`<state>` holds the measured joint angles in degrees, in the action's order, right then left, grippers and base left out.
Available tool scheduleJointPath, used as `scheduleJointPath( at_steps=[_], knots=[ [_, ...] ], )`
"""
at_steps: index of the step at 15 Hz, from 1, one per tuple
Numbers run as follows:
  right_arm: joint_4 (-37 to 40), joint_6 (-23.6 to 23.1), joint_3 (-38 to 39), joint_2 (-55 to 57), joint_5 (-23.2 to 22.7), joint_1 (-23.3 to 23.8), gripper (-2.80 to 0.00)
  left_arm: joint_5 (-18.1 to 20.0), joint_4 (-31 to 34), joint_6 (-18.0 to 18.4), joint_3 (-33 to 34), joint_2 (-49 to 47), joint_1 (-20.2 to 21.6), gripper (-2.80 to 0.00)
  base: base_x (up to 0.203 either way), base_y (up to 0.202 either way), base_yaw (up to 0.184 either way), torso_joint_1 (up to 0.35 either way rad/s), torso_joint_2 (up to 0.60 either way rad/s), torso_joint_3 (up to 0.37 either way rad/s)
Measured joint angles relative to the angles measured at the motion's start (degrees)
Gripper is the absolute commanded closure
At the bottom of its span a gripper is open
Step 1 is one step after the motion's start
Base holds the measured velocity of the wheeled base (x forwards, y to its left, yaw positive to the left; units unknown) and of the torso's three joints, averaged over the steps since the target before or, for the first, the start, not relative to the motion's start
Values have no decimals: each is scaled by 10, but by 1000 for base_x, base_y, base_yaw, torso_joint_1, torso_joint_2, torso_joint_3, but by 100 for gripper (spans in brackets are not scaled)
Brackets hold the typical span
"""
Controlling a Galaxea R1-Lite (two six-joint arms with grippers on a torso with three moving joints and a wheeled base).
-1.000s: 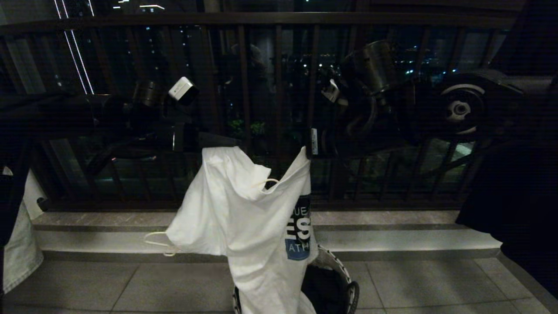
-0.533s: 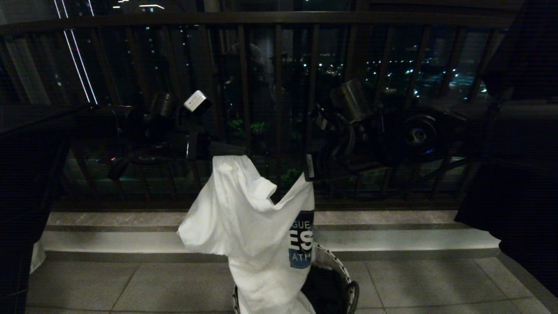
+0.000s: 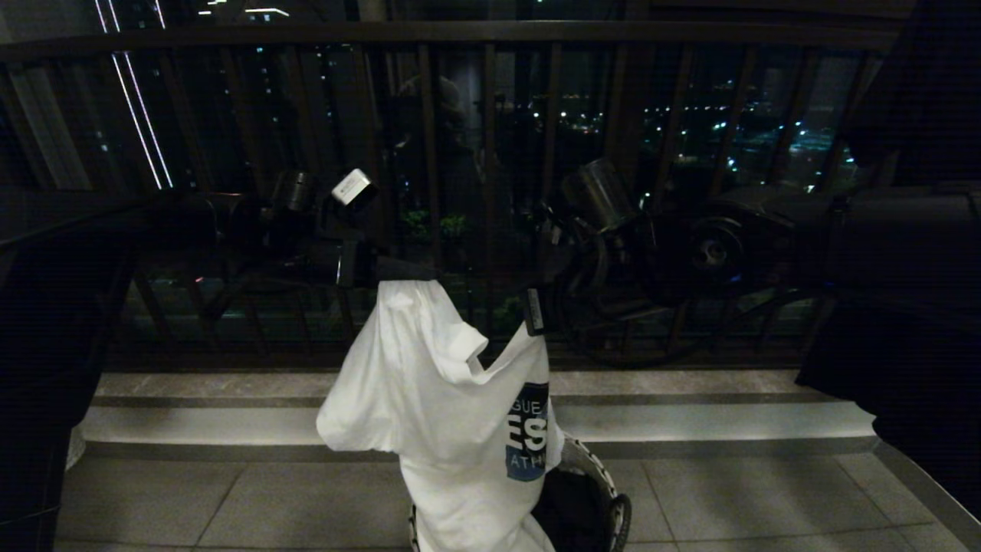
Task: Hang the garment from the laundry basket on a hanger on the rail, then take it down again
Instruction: Hang the clothes on the clothes rack
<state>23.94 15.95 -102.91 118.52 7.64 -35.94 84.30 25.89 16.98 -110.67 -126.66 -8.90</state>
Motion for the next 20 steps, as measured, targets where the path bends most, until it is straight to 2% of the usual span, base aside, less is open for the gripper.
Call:
scheduleJointPath(
  at_steps=[2, 6, 7, 9, 11, 14, 15, 17, 20],
  knots=[
    [14, -13, 1, 9, 8, 1, 0, -30, 0, 7, 0, -6, 0, 0, 0, 0, 0, 0, 0, 0],
    [28, -31, 2, 44, 23, 1, 0, -179, -5, 13, 2, -19, -19, 0, 0, 0, 0, 0, 0, 0],
    [32, -32, 2, 52, 23, 0, 0, -200, -5, 21, 3, -21, -23, 0, 0, 0, 0, 0, 0, 0],
    [44, -38, 2, 67, 23, -2, 0, -219, -3, 41, 5, -26, -24, 0, 0, 0, 0, 0, 0, 0],
    [52, -42, 2, 78, 33, -5, 0, -253, -2, 67, 6, -33, -26, 0, 0, 0, 0, 0, 0, 0],
    [55, -44, 7, 84, 42, -10, 0, -256, -1, 73, 7, -38, -26, 0, 0, 0, 0, 0, 0, 0],
    [56, -45, 15, 83, 42, -15, -280, -256, -1, 73, 7, -38, -26, 0, 0, 0, 0, 0, 0, 0],
    [71, -58, 33, 75, 42, -25, -280, -256, 4, 78, 9, -38, -26, 0, 0, 0, 0, 0, 0, 0],
    [155, -73, 43, 64, 42, -46, -280, -256, 40, 126, 11, -39, -25, 0, 0, 0, 0, 0, 0, 0]
  ],
)
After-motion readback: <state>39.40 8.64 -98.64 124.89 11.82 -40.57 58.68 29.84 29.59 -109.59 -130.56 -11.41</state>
